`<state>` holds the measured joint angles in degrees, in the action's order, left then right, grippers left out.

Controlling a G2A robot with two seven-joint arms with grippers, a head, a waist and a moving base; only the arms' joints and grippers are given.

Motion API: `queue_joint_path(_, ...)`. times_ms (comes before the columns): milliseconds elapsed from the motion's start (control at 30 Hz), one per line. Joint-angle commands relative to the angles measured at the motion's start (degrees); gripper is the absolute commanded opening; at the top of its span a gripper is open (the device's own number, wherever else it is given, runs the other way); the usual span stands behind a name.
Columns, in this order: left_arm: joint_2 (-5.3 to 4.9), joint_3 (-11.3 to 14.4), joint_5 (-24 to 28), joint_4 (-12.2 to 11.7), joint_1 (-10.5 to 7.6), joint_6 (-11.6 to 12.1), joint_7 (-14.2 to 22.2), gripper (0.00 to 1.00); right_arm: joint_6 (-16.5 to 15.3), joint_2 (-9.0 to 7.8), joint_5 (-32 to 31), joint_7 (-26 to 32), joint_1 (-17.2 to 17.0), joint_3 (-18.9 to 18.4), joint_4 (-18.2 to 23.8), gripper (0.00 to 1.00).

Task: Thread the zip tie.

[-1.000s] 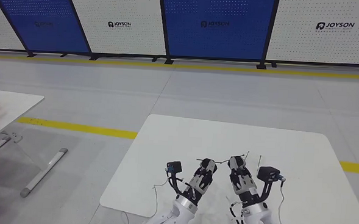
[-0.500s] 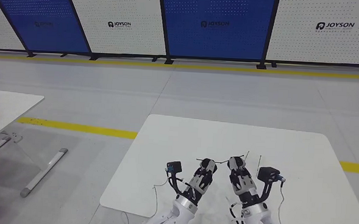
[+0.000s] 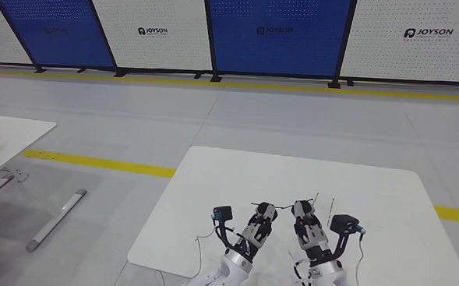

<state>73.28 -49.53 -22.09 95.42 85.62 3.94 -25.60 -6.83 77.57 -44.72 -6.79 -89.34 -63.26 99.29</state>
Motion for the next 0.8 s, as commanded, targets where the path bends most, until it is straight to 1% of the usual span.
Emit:
queue_joint_path(0, 0.00, 0.0, 0.0, 0.0, 0.00, 0.0, 0.0, 0.00, -0.1, 0.02, 0.0, -0.2, -0.1, 0.0, 0.1, 0.00)
queue_joint_path(367, 0.00, 0.0, 0.0, 0.0, 0.00, 0.0, 0.0, 0.00, -0.3, 0.06, -0.2, -0.5, -0.5, -0.2, 0.5, 0.00)
queue_joint_path(767, 0.00, 0.0, 0.0, 0.0, 0.00, 0.0, 0.0, 0.00, 0.2, 0.28, -0.3, -0.4, 0.1, 0.3, -0.5, 0.00)
